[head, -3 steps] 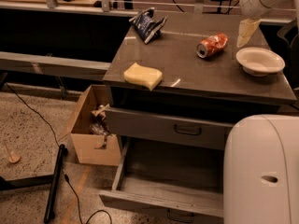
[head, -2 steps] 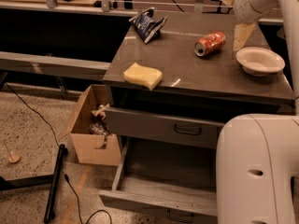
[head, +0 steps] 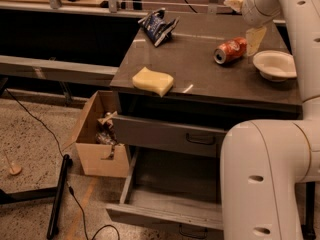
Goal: Place coke can into middle drawer
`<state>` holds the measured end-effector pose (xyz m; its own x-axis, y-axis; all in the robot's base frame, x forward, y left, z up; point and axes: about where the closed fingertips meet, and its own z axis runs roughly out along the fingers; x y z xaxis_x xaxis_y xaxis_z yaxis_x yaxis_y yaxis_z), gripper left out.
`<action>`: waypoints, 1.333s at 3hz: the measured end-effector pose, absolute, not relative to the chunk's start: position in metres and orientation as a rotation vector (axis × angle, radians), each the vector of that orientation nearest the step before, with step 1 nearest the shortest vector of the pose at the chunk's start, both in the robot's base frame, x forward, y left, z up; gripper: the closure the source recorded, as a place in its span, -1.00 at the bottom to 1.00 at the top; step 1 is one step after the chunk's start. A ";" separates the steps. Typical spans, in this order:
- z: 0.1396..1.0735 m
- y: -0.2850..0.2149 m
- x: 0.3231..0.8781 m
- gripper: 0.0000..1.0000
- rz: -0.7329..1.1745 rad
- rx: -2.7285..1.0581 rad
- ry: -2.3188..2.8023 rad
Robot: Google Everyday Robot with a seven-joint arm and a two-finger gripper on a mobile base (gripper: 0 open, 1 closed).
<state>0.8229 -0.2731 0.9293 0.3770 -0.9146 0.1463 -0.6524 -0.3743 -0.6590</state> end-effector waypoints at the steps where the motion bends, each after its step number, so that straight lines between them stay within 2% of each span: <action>1: 0.929 -0.265 0.825 -1.00 -0.707 -2.181 1.327; 4: 0.892 -0.266 0.831 -1.00 -0.723 -2.332 1.372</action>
Offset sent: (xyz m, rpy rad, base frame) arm 0.0518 -0.0036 0.0101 -0.1463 0.0752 0.0454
